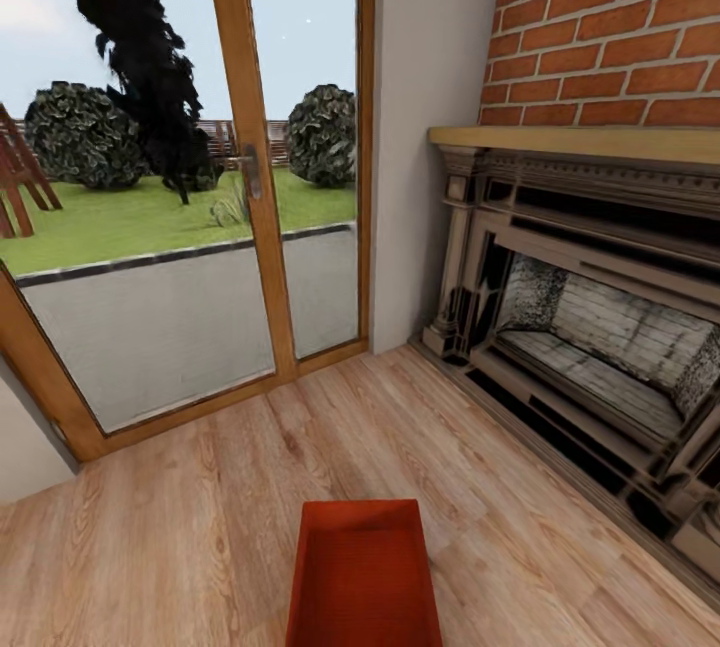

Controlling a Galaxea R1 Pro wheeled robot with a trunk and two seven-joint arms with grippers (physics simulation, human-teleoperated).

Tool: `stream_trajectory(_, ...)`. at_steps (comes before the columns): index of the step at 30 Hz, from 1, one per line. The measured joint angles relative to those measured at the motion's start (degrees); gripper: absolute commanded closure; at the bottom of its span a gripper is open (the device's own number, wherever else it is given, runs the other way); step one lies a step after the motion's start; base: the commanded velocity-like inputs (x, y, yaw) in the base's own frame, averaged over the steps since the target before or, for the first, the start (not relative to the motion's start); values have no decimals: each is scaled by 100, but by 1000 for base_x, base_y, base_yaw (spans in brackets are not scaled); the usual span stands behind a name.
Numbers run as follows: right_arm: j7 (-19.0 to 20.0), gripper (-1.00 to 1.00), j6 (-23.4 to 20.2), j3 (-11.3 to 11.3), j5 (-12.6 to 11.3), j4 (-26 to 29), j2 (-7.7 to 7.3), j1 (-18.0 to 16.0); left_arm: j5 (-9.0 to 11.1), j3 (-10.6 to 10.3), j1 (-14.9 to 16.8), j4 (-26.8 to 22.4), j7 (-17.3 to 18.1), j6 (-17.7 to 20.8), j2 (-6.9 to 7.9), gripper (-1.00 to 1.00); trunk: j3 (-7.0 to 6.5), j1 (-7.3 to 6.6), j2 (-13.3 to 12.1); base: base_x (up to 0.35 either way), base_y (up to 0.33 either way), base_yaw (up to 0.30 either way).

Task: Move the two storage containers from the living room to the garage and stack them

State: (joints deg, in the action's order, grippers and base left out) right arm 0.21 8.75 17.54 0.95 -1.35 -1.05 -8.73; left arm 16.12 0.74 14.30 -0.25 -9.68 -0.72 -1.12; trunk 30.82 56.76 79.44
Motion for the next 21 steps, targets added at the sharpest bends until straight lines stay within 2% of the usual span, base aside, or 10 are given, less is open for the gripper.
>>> stream_trajectory(10, -64, -100, -10, -52, -47, 0, 31, 0, 6, 0, 0, 0, 0, 0, 0, -100, 3, 0, 0, 0, 0, 2)
stream_trajectory(21, -60, -100, 10, -34, -22, 0, 18, 0, -1, 0, 0, 0, 0, 0, 0, -100, 87, 0, 0, 0, 0, 0)
